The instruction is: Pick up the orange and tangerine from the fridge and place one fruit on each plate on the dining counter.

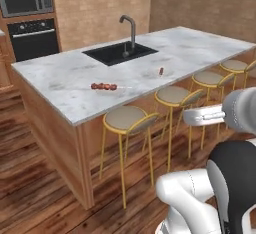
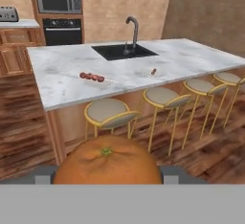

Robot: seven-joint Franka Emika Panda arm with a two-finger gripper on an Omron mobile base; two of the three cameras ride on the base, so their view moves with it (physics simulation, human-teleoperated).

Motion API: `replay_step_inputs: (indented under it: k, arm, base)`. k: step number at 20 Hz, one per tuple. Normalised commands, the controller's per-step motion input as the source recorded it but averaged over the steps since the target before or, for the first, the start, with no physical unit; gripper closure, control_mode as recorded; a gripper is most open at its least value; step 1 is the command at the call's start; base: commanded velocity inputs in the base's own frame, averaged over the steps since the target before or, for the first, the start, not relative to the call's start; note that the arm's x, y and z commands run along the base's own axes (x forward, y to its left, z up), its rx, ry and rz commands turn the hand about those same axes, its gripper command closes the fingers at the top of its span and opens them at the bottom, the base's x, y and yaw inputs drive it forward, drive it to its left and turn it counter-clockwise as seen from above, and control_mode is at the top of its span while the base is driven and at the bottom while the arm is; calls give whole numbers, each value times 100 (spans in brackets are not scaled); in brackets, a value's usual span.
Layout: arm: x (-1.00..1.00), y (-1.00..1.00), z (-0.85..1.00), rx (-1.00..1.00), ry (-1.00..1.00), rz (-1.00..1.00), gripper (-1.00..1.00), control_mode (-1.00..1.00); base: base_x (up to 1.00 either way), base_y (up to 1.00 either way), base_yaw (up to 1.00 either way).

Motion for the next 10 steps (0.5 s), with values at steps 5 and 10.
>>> replay_step_inputs:
  k: [5,10]
  arm:
    - [0,0,0,0,0,0,100,100]
    - [0,0,0,0,0,0,100,100]
  base:
    - [19,-100,31]
    - [63,-100,24]
